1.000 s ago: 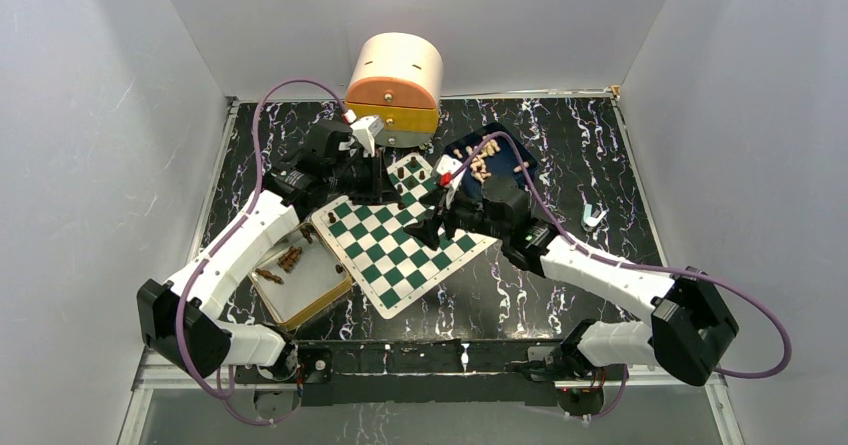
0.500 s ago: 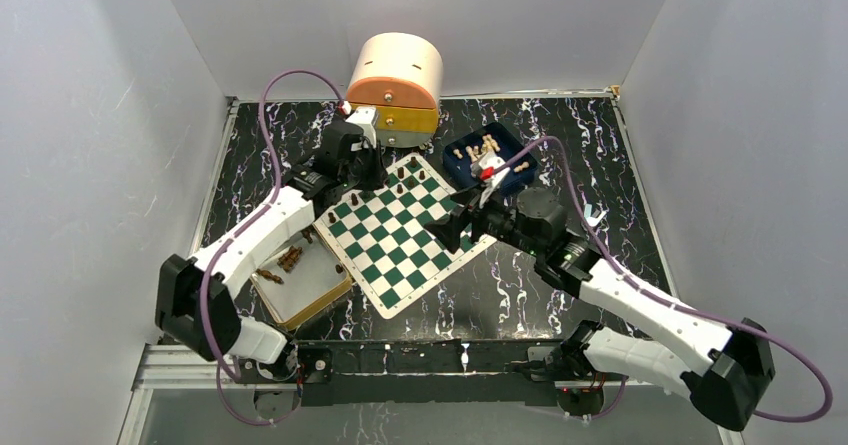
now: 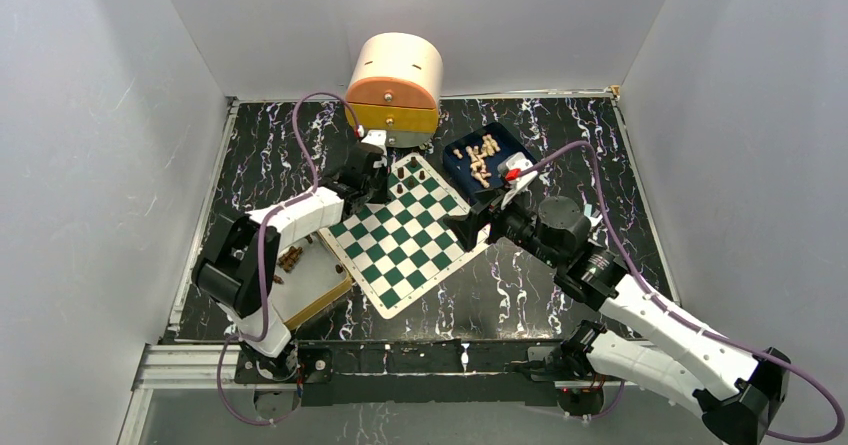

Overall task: Set up the chess pieces on the board
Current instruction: Place the chess piece on the chessboard.

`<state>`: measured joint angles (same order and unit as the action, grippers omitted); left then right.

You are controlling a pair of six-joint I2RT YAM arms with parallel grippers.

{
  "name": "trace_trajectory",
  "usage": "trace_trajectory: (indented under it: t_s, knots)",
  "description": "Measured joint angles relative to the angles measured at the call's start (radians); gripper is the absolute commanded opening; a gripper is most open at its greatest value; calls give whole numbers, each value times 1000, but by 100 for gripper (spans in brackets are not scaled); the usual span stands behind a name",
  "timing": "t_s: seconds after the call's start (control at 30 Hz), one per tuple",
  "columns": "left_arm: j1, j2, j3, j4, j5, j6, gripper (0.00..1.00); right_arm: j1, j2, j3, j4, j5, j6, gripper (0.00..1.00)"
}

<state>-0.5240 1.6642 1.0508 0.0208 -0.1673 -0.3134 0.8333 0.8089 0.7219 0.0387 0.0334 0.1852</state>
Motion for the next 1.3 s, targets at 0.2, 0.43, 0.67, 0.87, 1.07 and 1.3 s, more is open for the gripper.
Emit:
trace_trajectory:
  t_s: [0.2, 0.43, 0.67, 0.87, 1.07, 1.3]
  knots:
    - [0, 40, -38, 93, -8, 0, 5, 0, -20, 0, -19, 21, 1, 99]
    - [0, 86, -52, 150, -21, 17, 5, 0, -21, 0, -41, 27, 3, 99]
    - [0, 86, -64, 189, -36, 37, 5, 0, -21, 0, -41, 32, 3, 99]
    - [0, 89, -72, 209, -36, 46, 5, 0, -21, 1, -41, 32, 3, 99]
    - [0, 106, -72, 219, -36, 50, 6, 0, -21, 2, -43, 33, 3, 99]
    - [0, 128, -74, 222, -36, 53, 6, 0, -21, 2, -45, 36, 3, 99]
